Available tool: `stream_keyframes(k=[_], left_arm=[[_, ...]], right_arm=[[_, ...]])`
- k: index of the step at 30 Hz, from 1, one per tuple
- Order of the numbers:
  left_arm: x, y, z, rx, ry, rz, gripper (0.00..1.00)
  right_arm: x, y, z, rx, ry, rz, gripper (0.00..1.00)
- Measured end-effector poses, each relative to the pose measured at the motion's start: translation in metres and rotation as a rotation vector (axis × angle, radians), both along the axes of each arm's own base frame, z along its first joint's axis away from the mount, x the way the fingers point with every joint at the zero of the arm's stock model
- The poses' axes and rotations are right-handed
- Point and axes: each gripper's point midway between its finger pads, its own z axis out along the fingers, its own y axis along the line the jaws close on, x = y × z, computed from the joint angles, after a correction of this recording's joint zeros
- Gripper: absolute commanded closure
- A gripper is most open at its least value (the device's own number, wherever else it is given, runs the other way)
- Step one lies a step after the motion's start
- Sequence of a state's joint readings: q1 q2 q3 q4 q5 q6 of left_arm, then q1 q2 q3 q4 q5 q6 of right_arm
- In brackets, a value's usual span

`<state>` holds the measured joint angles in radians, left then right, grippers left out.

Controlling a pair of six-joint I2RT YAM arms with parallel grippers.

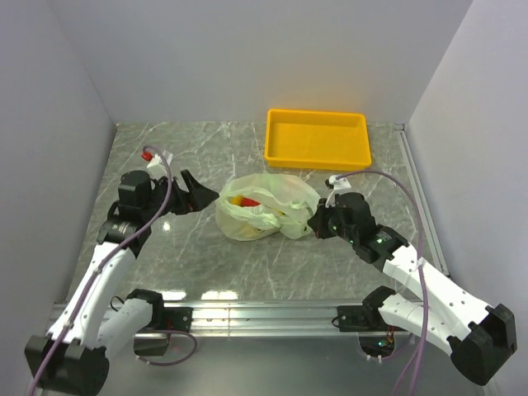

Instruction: Untie the knot of the plastic bag and take out the fruit

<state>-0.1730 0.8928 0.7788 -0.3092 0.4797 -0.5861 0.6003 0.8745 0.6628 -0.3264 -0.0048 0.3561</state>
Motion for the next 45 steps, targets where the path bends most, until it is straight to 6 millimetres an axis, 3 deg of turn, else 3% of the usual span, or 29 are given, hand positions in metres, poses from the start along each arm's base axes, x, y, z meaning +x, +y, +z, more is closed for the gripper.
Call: stream_keyframes(k=[4, 8, 10, 12, 14, 17, 24, 27, 31, 34, 36, 39, 40, 45], left_arm=[[-0.011, -0.018, 0.062, -0.028, -0.219, -0.064, 0.01], [-0.024, -0.067, 0.129, -0.048, -0.418, -0.221, 0.01], [-0.025, -0.094, 0.148, -0.054, -0.472, -0.288, 0.02], [-0.026, -0.125, 0.150, -0.042, -0.498, -0.358, 0.04], [-0.020, -0.150, 0.135, -0.002, -0.495, -0.395, 0.06], [-0.004, -0.170, 0.095, 0.088, -0.453, -0.405, 0.12], [0.021, -0.171, 0.034, 0.223, -0.390, -0.340, 0.16], [0.011, -0.166, -0.009, 0.261, -0.319, -0.335, 0.25], [-0.024, -0.144, -0.091, 0.341, -0.152, -0.345, 0.31], [-0.040, -0.129, -0.129, 0.386, -0.057, -0.333, 0.37], [-0.043, -0.122, -0.145, 0.407, -0.003, -0.304, 0.41], [-0.045, -0.116, -0.159, 0.413, 0.074, -0.253, 0.58], [-0.048, -0.114, -0.163, 0.410, 0.101, -0.243, 0.68], [-0.073, -0.104, -0.180, 0.372, 0.222, -0.236, 0.91]], right_arm=[[0.000, 0.007, 0.005, 0.041, 0.019, 0.002, 1.00], [0.010, 0.013, 0.031, 0.070, -0.024, -0.005, 1.00], [0.014, 0.015, 0.042, 0.083, -0.041, -0.009, 1.00], [0.016, 0.016, 0.047, 0.092, -0.046, -0.013, 1.00], [0.016, 0.017, 0.048, 0.097, -0.042, -0.017, 1.00], [0.016, 0.018, 0.047, 0.103, -0.032, -0.023, 1.00], [0.016, 0.016, 0.045, 0.099, -0.020, -0.032, 1.00], [0.018, 0.014, 0.047, 0.088, -0.019, -0.048, 1.00], [0.026, 0.015, 0.058, 0.083, -0.032, -0.068, 1.00], [0.032, 0.017, 0.066, 0.084, -0.039, -0.078, 1.00], [0.036, 0.017, 0.069, 0.080, -0.038, -0.088, 1.00], [0.047, 0.009, 0.076, 0.074, -0.040, -0.130, 1.00], [0.051, 0.004, 0.077, 0.074, -0.036, -0.152, 1.00], [0.066, -0.032, 0.073, 0.079, 0.015, -0.300, 1.00]])
